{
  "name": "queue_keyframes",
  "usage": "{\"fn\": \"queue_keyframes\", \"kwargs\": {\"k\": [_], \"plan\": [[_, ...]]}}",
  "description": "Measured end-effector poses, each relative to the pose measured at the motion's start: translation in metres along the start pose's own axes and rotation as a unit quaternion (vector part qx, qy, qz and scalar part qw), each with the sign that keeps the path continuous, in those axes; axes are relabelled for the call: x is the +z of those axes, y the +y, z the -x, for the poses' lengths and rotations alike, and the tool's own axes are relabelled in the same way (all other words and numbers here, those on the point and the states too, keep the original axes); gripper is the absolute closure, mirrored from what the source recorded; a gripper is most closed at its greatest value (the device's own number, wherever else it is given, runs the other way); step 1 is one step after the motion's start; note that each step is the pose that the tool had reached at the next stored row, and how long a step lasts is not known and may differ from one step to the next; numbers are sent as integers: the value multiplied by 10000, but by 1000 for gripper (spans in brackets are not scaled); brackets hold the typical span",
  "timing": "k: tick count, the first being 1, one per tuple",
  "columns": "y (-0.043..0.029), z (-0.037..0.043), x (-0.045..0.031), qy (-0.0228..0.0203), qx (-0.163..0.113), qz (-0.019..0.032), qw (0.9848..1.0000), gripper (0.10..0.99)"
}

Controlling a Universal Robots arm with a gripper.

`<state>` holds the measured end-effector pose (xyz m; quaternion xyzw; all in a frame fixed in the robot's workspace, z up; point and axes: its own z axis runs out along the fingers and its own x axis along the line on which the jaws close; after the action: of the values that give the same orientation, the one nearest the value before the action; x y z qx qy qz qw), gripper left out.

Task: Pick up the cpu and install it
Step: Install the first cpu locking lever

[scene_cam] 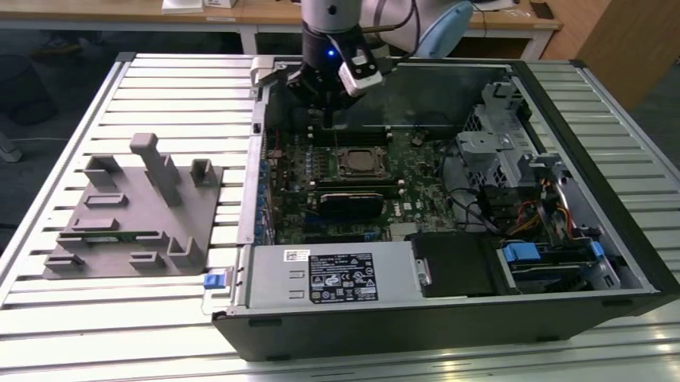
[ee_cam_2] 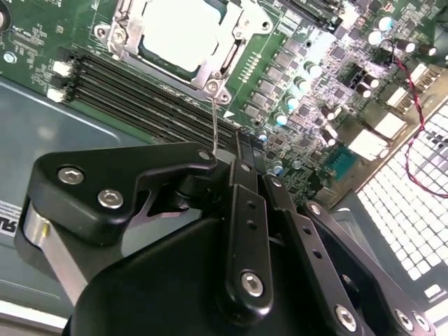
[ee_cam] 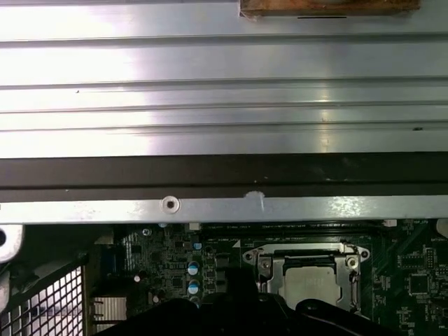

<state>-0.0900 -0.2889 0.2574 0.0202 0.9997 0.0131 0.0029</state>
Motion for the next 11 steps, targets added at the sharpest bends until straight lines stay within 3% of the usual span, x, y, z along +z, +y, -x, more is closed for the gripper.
{"fn": "queue_keyframes", "kwargs": {"k": [11], "plan": [[3, 53, 3, -1, 0, -2, 10000, 980]]}}
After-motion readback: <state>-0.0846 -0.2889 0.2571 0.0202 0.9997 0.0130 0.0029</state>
